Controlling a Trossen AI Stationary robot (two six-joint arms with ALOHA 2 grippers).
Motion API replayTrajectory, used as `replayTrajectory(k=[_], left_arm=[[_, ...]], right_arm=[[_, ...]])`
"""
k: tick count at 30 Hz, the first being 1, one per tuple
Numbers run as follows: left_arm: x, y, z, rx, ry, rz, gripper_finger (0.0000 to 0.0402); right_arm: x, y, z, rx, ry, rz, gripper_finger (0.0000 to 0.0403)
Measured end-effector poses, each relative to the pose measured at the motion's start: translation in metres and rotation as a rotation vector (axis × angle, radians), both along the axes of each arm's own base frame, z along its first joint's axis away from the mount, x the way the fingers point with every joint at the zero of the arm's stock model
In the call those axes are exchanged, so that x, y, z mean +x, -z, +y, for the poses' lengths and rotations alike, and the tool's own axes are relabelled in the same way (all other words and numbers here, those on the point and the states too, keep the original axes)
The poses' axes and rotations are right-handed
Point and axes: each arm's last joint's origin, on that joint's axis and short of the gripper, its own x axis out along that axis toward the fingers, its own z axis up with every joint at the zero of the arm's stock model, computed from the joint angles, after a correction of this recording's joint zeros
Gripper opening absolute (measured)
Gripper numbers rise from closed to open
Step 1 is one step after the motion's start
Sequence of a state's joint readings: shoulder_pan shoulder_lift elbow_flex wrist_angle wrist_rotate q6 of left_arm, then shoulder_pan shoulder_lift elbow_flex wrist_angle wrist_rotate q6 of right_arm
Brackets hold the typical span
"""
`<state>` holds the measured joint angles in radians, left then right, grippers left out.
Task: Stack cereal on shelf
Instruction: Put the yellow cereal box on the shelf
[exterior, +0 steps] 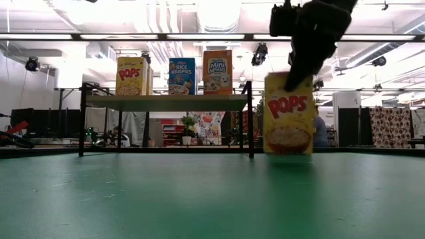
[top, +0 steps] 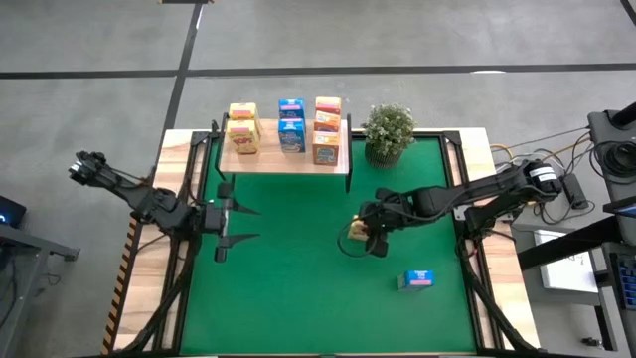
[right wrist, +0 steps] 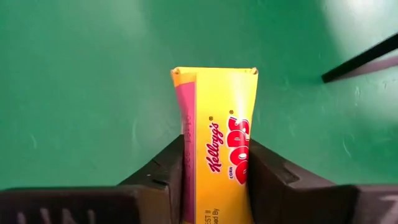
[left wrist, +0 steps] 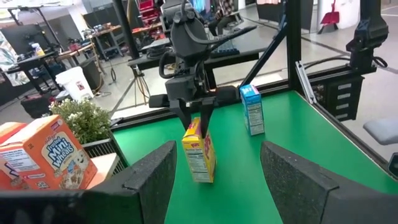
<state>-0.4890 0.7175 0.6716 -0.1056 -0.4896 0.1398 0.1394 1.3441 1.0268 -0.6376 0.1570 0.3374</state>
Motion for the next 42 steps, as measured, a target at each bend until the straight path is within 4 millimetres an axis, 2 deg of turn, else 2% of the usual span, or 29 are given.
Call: replayTrajectory(k=[5,10,15,21,31,35,42], left_arm=[[-0.006,-0.005,0.005,-0.008,-0.058,-0.032,0.0216],[-0.016,-0.010,0.016,0.001,-0.267,-0.078,0.0216],[-0.026,-0.012,0.025,0.025,-0.440,-0.086,0.0216],[-0.040,-0.014,0.033,0.041,-0.482,-0.094,0.0216],[-0.062,-0.014,0.044,-0.033,-0.454,-0.137,0.0216],[-0.065,-0.010,0.044,-0.067,-0.382,-0.151,0.0216],[-0.072,0.001,0.048,-0.087,-0.373,-0.172,0.0216]], right_arm=[[0.007,-0.015,0.001,0.005,-0.007,-0.064,0.0110],[0.019,-0.042,0.003,0.002,-0.035,-0.199,0.0122],[0.033,-0.073,0.004,-0.034,-0.097,-0.420,0.0127],[0.046,-0.102,0.002,-0.123,-0.166,-0.590,0.0127],[0.093,-0.128,-0.016,-0.289,-0.235,-0.556,0.0128],[0.112,-0.138,-0.031,-0.338,-0.233,-0.511,0.0126],[0.139,-0.150,-0.062,-0.379,-0.213,-0.403,0.0125]])
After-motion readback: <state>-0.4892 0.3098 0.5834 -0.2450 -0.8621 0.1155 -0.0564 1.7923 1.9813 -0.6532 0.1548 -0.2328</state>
